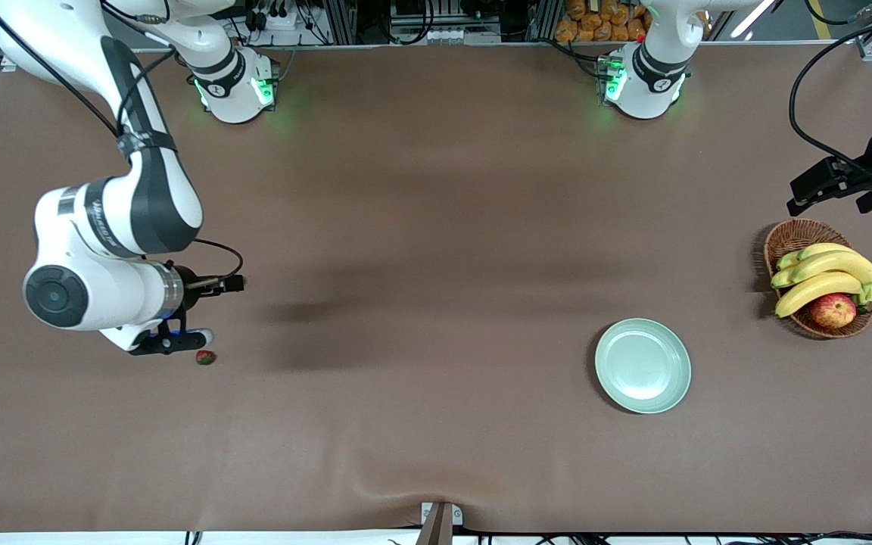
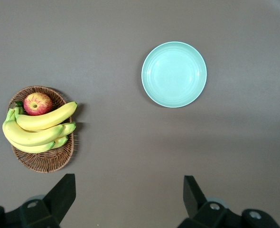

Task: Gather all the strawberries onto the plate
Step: 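Reach the right gripper down over the nearest red strawberry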

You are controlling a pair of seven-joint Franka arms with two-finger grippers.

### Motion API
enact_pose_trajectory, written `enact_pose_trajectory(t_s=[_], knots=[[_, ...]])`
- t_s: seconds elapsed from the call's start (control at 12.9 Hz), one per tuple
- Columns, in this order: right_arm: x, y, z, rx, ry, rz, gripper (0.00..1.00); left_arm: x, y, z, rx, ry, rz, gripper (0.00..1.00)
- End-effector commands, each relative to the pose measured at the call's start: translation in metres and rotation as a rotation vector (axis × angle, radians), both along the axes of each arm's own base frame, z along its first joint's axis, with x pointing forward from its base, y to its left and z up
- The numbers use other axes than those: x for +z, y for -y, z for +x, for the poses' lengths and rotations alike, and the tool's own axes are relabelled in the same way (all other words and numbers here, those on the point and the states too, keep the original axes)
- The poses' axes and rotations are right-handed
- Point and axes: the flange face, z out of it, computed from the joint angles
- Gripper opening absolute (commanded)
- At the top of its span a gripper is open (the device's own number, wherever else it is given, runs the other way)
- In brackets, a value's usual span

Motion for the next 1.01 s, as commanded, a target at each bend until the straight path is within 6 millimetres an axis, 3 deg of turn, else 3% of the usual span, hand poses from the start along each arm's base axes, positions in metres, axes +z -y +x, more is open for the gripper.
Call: enact_pose_trajectory(t_s=[0.0,0.23,0.46,0.93], knots=[[-0.028,0.001,-0.016,0.092,0.03,-0.072,1.0,0.003,-0.001,0.0,-0.003,-0.013,-0.026,1.0],[-0.068,0.017,-0.042,0.125,0.018,-0.055,1.0,0.001,-0.002,0.0,0.0,-0.019,-0.026,1.0],[-0.106,0.018,-0.077,0.144,0.045,-0.049,1.0,0.001,-0.001,0.0,-0.001,-0.019,-0.026,1.0],[-0.152,0.024,-0.098,0.148,0.054,-0.045,1.0,-0.004,-0.002,0.002,-0.001,-0.028,-0.026,1.0]])
